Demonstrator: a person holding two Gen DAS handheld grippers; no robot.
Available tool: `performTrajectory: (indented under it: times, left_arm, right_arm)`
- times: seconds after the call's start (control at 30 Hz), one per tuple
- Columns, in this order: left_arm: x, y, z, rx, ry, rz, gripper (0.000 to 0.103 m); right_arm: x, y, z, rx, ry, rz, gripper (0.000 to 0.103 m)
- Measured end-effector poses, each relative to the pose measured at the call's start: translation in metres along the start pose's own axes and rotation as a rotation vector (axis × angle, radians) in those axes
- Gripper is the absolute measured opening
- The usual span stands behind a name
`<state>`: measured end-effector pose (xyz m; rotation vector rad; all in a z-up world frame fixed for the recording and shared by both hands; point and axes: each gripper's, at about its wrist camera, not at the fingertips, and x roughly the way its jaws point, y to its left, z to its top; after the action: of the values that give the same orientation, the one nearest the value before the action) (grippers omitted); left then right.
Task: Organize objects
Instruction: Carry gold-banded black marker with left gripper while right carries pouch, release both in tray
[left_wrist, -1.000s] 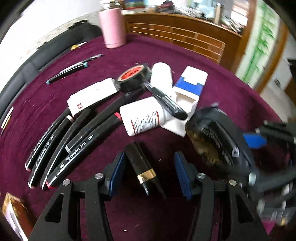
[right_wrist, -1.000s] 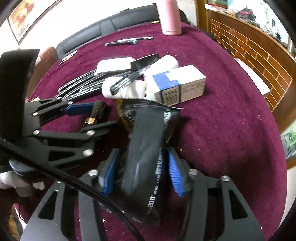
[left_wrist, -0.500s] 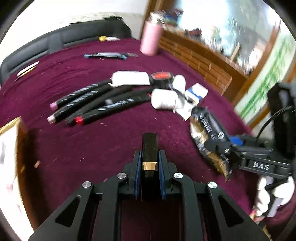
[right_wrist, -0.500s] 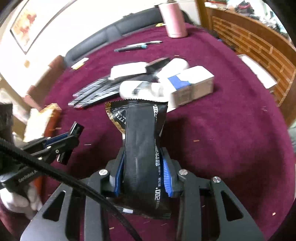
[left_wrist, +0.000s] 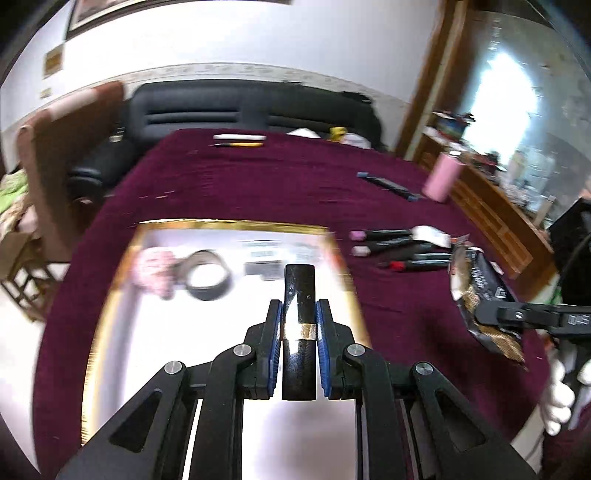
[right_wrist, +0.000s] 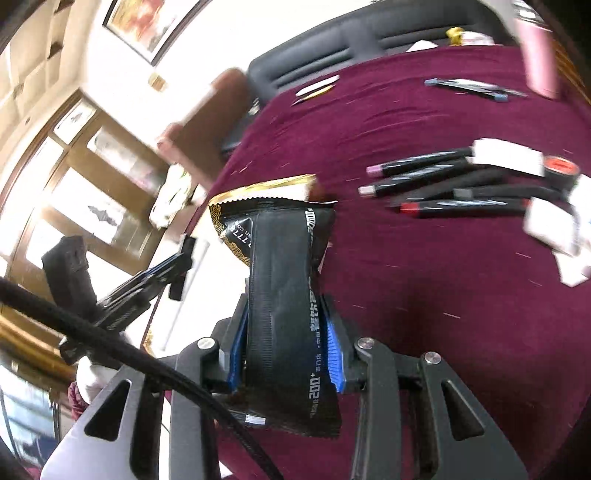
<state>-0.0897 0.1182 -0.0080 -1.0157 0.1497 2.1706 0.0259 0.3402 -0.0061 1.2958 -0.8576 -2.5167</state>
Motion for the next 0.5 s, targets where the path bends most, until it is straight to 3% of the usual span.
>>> performTrajectory:
  times: [0.23, 0.5]
  left_arm:
    - [0.039, 0.056, 0.000, -0.057, 0.055, 0.076, 0.014]
    - [0.043, 0.087, -0.005, -0.150, 0.081, 0.068, 0.014]
  right_arm:
    - [0.097, 0.048, 0.031, -0.011, 0.126, -0.026, 0.034]
    - [0.145, 0.074, 0.041, -0.044, 0.163, -0.130, 0.036]
